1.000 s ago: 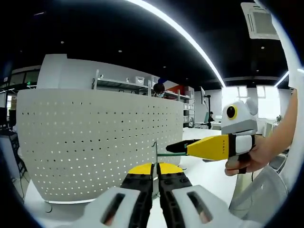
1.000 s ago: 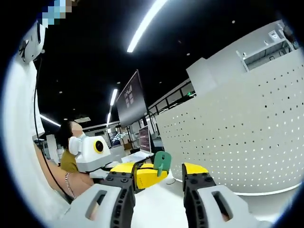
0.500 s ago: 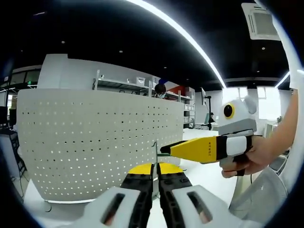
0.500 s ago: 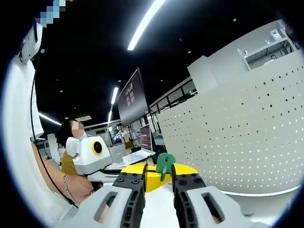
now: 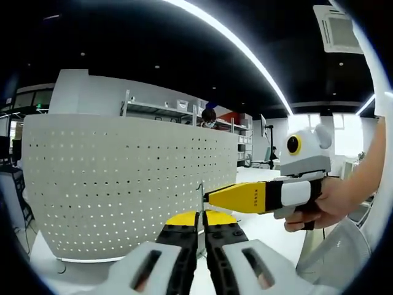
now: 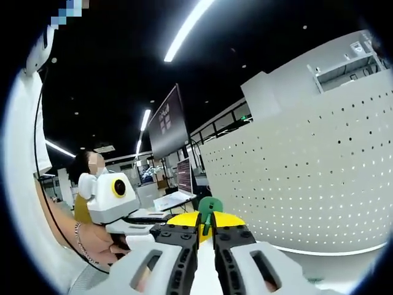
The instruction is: Insert the hook assembly into the mounting plate slot until the hook locks in place.
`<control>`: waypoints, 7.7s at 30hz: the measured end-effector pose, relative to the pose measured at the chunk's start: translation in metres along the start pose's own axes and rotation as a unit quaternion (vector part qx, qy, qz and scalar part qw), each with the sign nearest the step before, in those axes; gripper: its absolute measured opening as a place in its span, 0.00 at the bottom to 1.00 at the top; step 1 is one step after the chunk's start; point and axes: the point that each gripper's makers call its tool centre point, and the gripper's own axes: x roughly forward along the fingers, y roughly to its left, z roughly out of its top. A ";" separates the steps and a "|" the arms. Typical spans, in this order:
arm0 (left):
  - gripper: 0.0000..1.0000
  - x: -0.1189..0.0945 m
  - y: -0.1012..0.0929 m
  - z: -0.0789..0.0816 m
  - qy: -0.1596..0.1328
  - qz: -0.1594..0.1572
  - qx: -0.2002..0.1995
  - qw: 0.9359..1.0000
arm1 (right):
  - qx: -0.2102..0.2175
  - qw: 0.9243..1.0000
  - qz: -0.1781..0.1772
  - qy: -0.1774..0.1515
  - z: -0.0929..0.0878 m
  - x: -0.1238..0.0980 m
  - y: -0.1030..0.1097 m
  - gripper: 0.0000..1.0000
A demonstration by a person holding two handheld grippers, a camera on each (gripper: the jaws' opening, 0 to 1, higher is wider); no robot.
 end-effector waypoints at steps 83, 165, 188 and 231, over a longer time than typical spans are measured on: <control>0.78 -0.005 0.009 -0.035 0.066 0.002 -0.011 0.998 | -0.107 0.979 -0.172 0.007 0.048 0.006 -0.060 0.00; 0.74 -0.065 0.023 -0.101 0.169 -0.016 -0.041 0.985 | -0.179 0.948 -0.260 -0.034 0.101 0.095 -0.161 0.00; 0.72 -0.067 0.024 -0.098 0.164 -0.008 -0.049 0.985 | -0.178 0.914 -0.364 -0.032 0.101 0.103 -0.167 0.01; 0.68 -0.072 0.025 -0.093 0.153 -0.001 -0.062 0.986 | -0.076 0.924 -0.369 -0.062 0.097 0.101 -0.163 0.13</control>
